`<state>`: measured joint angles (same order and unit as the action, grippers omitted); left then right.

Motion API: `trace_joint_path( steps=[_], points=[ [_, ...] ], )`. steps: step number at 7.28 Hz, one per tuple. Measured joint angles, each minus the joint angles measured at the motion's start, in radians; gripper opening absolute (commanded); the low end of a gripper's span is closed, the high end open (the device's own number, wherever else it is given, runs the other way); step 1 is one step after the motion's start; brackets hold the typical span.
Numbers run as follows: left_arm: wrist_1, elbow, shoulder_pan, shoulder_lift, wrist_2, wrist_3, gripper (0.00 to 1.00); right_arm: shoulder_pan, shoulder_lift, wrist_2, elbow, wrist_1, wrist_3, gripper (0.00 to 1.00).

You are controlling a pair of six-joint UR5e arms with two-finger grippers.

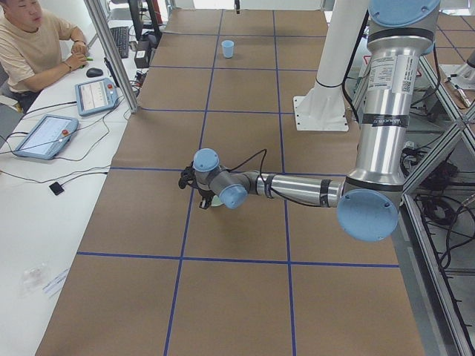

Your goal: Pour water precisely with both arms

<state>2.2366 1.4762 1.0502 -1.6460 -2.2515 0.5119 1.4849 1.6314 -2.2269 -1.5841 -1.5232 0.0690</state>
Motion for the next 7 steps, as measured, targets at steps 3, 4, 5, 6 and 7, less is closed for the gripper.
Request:
trace_joint_path(
  steps=[3,4,5,6,7],
  points=[
    [0.028,-0.012,0.01,-0.002,-0.002,-0.003,1.0,0.0,0.002,0.001,0.001,0.0,0.0,0.99],
    [0.024,-0.008,0.043,-0.003,-0.022,-0.005,1.0,0.0,0.002,0.001,0.001,0.0,0.0,0.99],
    [0.016,-0.006,0.098,-0.004,-0.054,-0.008,1.0,0.0,0.003,0.001,0.002,0.0,0.0,0.99],
    [0.009,-0.006,0.15,-0.003,-0.077,-0.02,1.0,0.0,0.003,0.0,0.002,0.0,0.0,0.99],
    [-0.016,-0.006,0.191,-0.002,-0.087,-0.067,1.0,0.0,0.003,0.0,0.003,0.0,0.0,0.99]
  ],
)
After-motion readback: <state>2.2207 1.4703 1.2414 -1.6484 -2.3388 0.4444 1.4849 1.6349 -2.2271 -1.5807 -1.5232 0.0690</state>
